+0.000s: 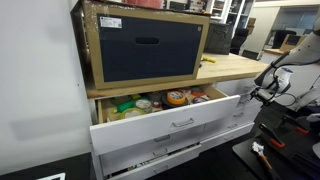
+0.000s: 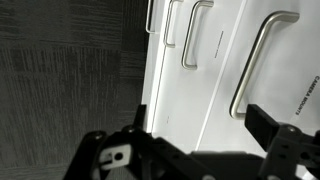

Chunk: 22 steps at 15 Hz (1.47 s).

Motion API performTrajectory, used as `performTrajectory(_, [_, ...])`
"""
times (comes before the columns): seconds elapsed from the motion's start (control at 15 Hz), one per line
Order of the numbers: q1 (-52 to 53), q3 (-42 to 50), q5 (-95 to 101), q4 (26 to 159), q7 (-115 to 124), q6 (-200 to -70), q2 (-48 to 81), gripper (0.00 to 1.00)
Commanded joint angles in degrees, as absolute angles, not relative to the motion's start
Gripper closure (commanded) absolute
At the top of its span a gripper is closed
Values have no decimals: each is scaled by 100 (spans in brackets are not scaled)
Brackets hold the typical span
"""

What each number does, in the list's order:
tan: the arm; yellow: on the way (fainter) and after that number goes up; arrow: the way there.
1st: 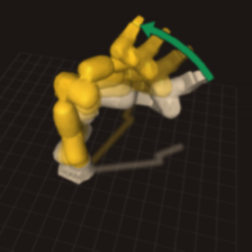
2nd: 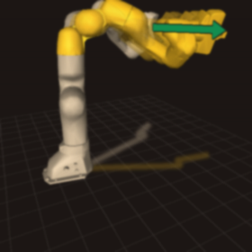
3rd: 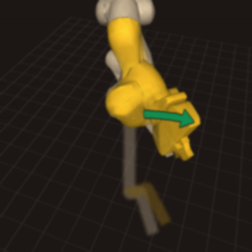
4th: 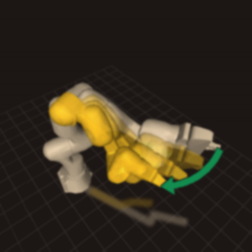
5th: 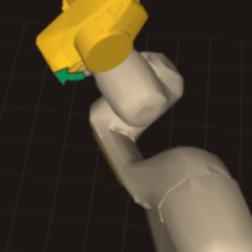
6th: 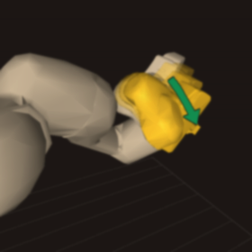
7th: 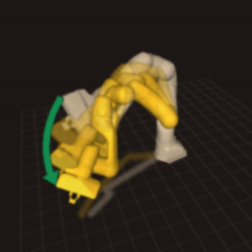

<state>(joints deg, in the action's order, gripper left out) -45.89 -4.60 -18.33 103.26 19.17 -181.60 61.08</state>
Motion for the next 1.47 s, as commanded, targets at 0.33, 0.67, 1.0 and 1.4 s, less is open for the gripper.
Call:
performTrajectory(0.33, [-4412, -465, -2011, 9431, 1750, -17427, 6636, 0])
performTrajectory(0.67, [-4303, -406, -2016, 9270, 1776, -17383, 6776, 0])
performTrajectory(1.0, [-4281, -328, -1993, 9188, 1756, -17465, 6890, 0])
performTrajectory(1.4, [-4632, -649, -1863, 9323, 1253, -18272, 7027, 0])
